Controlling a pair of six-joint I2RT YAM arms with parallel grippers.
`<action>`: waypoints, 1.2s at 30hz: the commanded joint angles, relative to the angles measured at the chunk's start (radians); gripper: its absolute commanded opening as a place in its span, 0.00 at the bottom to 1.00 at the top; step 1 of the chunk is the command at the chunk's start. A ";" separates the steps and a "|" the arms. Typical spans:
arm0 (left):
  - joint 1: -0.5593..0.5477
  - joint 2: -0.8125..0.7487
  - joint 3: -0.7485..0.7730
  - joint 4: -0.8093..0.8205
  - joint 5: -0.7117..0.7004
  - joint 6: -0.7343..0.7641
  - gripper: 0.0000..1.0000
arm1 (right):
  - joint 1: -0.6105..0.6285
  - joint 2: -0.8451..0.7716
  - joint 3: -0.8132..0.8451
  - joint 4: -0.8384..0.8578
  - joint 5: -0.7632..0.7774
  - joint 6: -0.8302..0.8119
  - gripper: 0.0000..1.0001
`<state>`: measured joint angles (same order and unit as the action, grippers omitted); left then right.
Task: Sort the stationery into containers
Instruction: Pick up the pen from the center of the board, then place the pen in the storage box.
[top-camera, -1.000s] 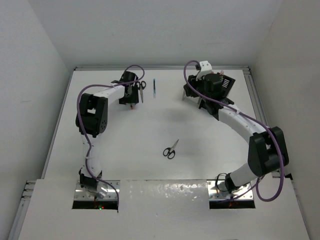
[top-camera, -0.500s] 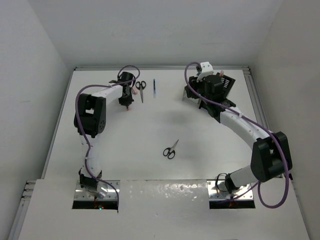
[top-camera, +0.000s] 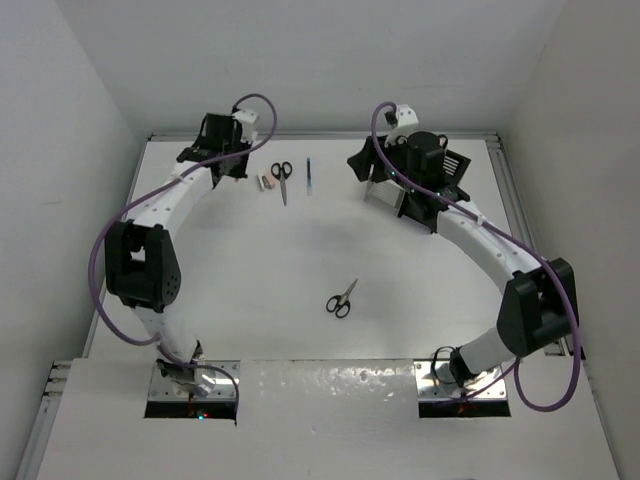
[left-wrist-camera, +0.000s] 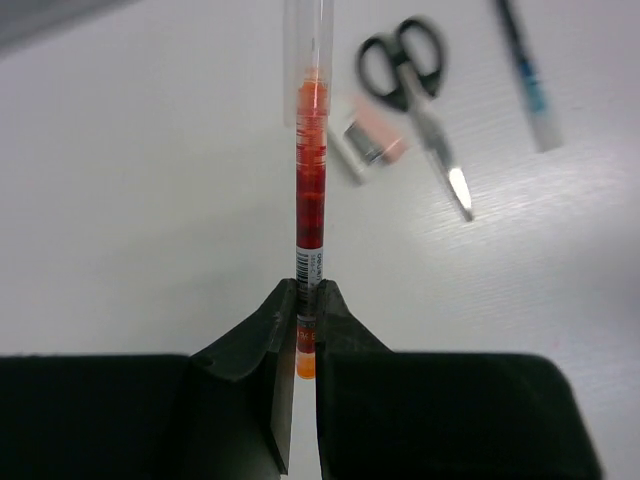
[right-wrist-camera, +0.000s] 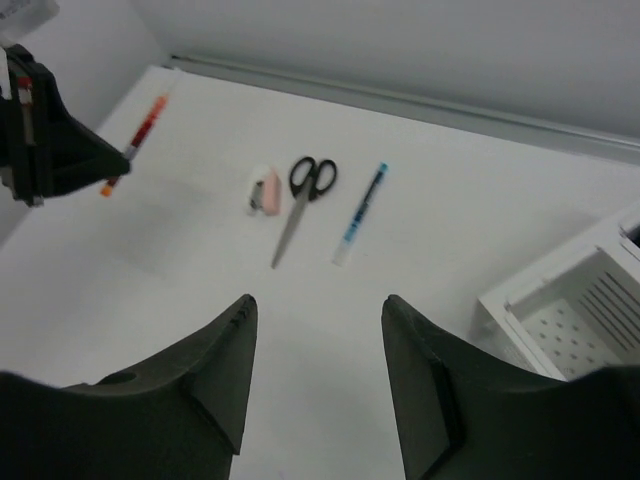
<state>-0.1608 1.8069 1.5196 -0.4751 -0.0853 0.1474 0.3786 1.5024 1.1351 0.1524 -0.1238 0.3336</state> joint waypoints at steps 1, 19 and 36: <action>-0.046 -0.064 0.016 0.072 0.255 0.326 0.00 | 0.013 0.039 0.072 0.143 -0.103 0.128 0.53; -0.259 -0.236 -0.119 0.237 0.450 0.278 0.00 | 0.074 0.240 0.121 0.389 -0.112 0.475 0.66; -0.276 -0.277 -0.193 0.274 0.380 0.091 1.00 | 0.022 0.177 0.104 0.247 0.073 0.251 0.00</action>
<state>-0.4454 1.5917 1.3476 -0.2424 0.3321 0.3298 0.4614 1.7660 1.2186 0.4541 -0.1429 0.7181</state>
